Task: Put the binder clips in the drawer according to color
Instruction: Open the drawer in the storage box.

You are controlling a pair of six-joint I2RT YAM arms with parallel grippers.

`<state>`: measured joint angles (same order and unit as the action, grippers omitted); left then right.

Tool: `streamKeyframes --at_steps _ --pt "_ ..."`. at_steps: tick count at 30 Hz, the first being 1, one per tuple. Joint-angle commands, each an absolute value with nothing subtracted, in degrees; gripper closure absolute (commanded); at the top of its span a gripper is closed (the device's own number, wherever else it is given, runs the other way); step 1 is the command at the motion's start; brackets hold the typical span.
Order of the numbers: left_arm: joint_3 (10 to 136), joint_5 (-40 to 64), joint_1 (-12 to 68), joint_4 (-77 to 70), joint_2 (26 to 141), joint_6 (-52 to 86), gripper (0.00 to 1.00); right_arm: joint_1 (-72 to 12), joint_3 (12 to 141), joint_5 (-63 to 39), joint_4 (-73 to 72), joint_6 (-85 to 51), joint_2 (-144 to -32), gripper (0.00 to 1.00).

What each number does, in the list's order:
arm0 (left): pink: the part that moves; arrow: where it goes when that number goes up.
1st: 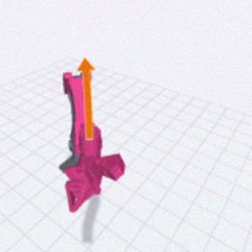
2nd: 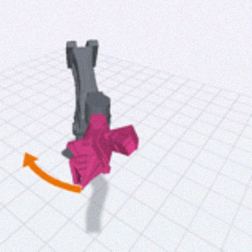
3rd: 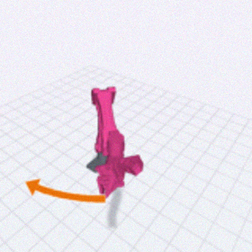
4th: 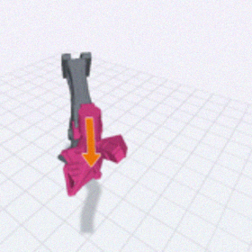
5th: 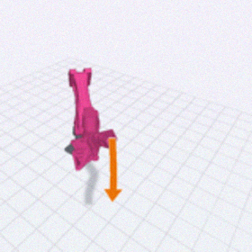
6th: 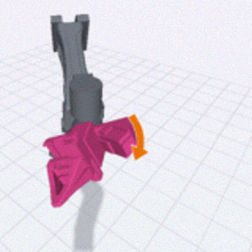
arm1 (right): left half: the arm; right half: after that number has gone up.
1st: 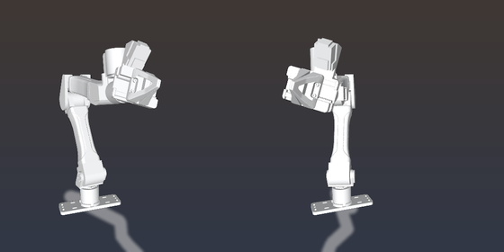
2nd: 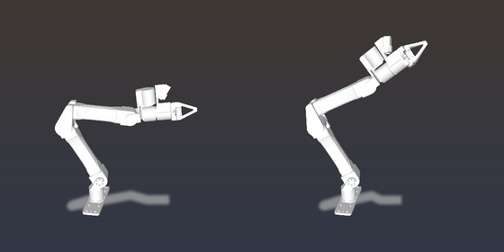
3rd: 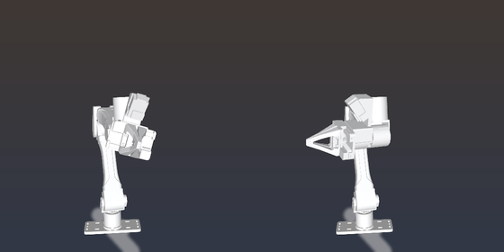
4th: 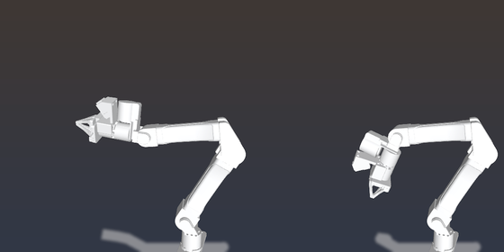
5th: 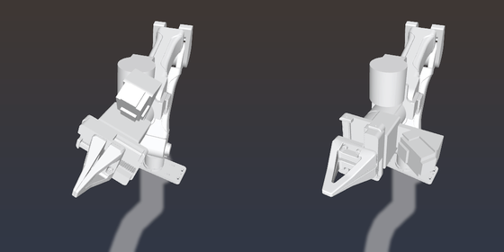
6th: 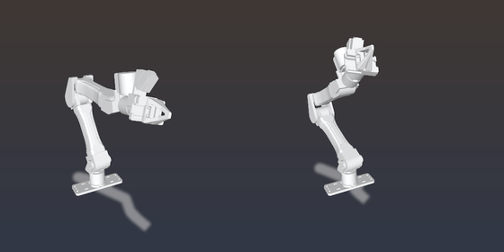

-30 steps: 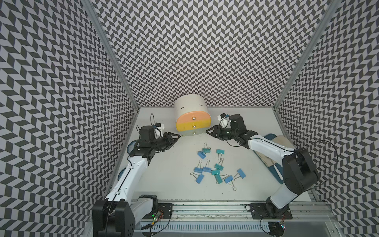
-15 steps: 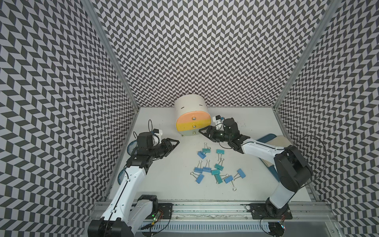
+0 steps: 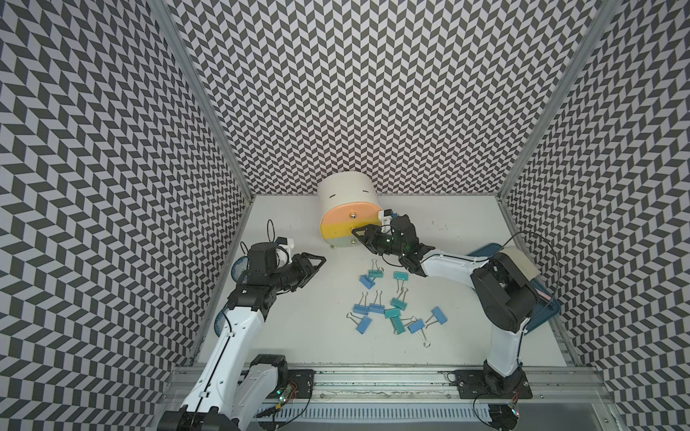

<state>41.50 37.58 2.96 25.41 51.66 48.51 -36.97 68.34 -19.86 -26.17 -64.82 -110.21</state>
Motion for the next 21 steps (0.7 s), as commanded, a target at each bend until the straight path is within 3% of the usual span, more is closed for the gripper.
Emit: streamKeyframes --at_steps 1,21 --pt "43.4 37.8 2.6 26.9 50.4 48.5 0.49 -37.2 70.1 -17.1 -31.6 -67.2 -112.3 0.53" --pt "44.8 39.0 2.8 29.2 49.7 47.9 0.49 -38.2 70.1 -11.2 -37.3 -73.7 -116.0 0.62"
